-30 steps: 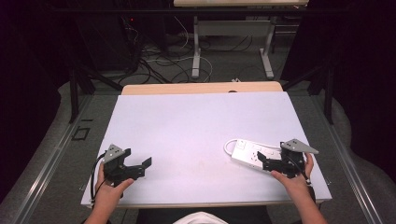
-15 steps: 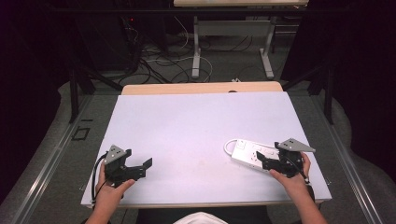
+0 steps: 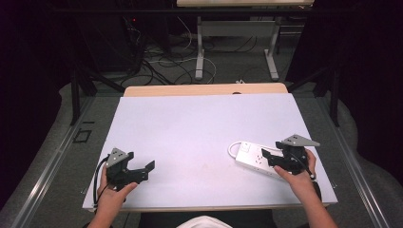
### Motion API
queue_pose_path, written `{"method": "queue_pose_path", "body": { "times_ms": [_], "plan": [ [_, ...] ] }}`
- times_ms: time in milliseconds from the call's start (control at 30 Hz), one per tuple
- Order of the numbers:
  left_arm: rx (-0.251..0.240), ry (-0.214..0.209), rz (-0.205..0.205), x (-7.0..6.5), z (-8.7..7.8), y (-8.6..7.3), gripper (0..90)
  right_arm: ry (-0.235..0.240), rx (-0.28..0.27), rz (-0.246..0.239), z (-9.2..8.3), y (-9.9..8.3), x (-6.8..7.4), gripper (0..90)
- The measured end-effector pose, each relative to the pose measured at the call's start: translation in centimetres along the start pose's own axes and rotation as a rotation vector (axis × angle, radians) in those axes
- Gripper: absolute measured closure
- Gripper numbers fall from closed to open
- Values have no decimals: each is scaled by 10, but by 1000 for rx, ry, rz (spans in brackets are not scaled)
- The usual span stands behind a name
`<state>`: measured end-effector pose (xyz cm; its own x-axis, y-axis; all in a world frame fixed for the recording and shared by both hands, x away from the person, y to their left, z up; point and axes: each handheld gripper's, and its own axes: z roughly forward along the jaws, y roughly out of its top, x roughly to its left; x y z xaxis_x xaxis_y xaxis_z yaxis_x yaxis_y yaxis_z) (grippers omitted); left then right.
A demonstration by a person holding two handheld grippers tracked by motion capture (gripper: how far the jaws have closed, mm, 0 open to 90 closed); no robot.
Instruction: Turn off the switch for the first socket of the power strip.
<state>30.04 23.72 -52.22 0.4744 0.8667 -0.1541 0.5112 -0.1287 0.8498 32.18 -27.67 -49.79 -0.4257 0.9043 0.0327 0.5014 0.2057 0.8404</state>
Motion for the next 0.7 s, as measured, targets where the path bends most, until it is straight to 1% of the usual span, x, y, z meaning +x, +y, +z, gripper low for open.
{"method": "queue_pose_path", "body": {
  "times_ms": [33,67,167,200,233,300,333,400,500,567,633,667,700],
  "plan": [
    [-6,1,0,0,0,0,63,0,0,0,0,0,0,369],
    [-2,1,1,0,0,0,64,-1,9,-4,1,3,0,388],
    [2,5,3,0,0,0,66,-2,27,-9,4,8,-1,395],
    [-3,6,2,0,0,0,66,-2,27,-9,4,8,-1,395],
    [1,6,3,0,0,0,67,-1,41,-16,5,12,-2,417],
    [0,6,4,0,0,0,67,4,51,-12,7,16,-2,445],
    [0,6,4,0,0,0,67,4,51,-12,7,16,-2,445],
    [-2,6,5,1,0,0,67,12,73,-1,9,20,-1,480],
    [-3,7,4,1,0,-1,72,17,86,-1,12,25,0,513],
    [0,7,5,1,0,0,73,7,103,-3,14,27,1,536],
    [-4,8,5,1,0,0,73,6,109,-4,17,30,1,553],
    [-4,8,5,1,0,0,73,1,118,3,18,31,1,564],
    [-6,15,9,1,0,0,73,-1,122,2,19,32,0,576]
  ]
}}
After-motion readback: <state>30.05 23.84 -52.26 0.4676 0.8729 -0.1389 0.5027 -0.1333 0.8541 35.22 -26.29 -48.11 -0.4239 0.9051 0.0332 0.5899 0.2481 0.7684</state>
